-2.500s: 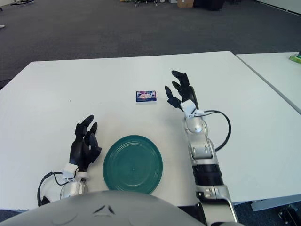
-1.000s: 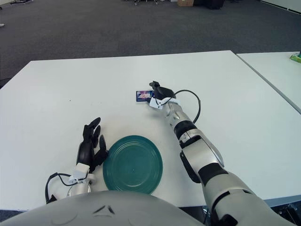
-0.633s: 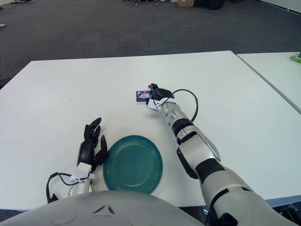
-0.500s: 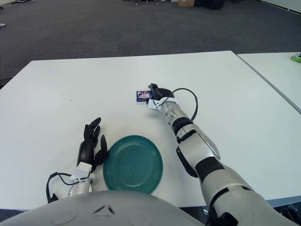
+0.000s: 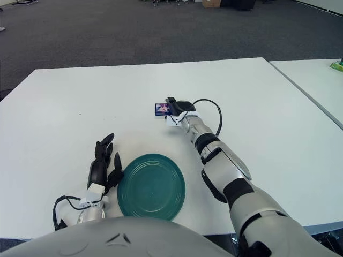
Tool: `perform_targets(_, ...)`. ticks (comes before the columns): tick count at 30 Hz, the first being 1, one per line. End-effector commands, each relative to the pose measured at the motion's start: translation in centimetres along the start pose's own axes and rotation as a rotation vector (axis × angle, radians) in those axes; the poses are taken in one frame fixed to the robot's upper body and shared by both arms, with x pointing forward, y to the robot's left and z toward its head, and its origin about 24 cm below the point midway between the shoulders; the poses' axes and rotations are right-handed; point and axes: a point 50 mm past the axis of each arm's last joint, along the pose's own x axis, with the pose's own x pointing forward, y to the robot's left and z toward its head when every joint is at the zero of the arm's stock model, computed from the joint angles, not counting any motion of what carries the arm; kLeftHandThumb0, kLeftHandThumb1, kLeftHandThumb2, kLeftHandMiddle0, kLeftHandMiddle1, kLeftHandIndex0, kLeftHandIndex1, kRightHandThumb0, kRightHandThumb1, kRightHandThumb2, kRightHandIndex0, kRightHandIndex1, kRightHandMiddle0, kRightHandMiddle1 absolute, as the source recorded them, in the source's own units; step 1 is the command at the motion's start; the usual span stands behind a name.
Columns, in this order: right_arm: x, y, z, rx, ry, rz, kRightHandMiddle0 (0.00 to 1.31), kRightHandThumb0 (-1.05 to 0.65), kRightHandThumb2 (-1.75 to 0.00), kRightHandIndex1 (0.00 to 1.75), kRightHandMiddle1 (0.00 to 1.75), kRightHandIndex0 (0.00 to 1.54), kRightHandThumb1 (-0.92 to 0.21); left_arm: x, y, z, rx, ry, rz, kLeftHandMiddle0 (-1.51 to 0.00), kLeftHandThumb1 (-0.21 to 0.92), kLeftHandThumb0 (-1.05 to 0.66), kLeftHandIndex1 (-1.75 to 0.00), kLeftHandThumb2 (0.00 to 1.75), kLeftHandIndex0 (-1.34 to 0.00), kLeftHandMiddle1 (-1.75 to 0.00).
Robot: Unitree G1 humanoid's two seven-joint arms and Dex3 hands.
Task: Put the gum into the plate.
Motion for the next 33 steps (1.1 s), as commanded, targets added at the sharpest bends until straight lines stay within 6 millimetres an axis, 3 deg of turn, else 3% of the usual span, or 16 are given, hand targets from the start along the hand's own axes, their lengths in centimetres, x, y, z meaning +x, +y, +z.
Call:
perform_targets(1,-0.1,0.2,-0.1,-0.08,-0.023,0.035,0.0,-0.61,-0.47,0.01,0.33,0.33,-0.92,0.3,-1.1,0.7,-0.051,0.009,0.004,-0.4,0.92,-0.75,-0.65,0.86,0.0,0.0)
perform_targets(14,0.4,-1.1,-0.6,-0.545,-0.106,0.191,0.0,-0.63,-0.51,0.01,0.35,0.35,-0.92,0.6,-2.2,1.2,-0.069,0.006,0.002,-0.4,0.92,-0.76,-0.66,0.86,0.0,0.0)
perform_targets(24,0.4,-1.6,-0.9,-0.57,-0.084,0.322,0.0,-0.66,-0.59,0.02,0.52,0.41,-0.92,0.6,-2.6,1.6,-0.082,-0.013,0.02,-0.39,0.92,-0.75,-0.69,0.86,0.0,0.0)
perform_targets(26,0.4,-1.6,-0.9,-0.56,-0.094,0.332,0.03,-0.68,-0.58,0.19,0.9,0.52,-0.92,0.6,-2.6,1.6,-0.086,-0.011,0.023,-0.39,0.92,-0.75,-0.69,0.86,0.0,0.0)
perform_targets(28,0.4,-1.6,-0.9,-0.556,-0.1,0.334,0.09,-0.69,-0.58,0.63,1.28,0.48,-0.92,0.6,-2.6,1.6,-0.089,-0.011,0.025,-0.38,0.92,-0.74,-0.69,0.86,0.0,0.0)
perform_targets(29,0.4,-1.5,-0.8,-0.546,-0.108,0.333,0.1,-0.69,-0.58,0.71,1.34,0.47,-0.92,0.6,-2.6,1.6,-0.094,-0.009,0.031,-0.38,0.92,-0.74,-0.69,0.86,0.0,0.0)
perform_targets(31,0.3,-1.3,-0.7,-0.522,-0.122,0.328,0.17,-0.68,-0.56,1.06,1.58,0.51,-0.92,0.6,-2.4,1.6,-0.105,-0.008,0.045,-0.38,0.92,-0.74,-0.69,0.86,0.0,0.0)
perform_targets(33,0.2,-1.0,-0.7,-0.499,-0.129,0.323,0.23,-0.53,-0.64,1.27,1.66,0.56,-0.85,0.6,-2.4,1.6,-0.114,-0.007,0.057,-0.38,0.92,-0.74,-0.69,0.86,0.0,0.0)
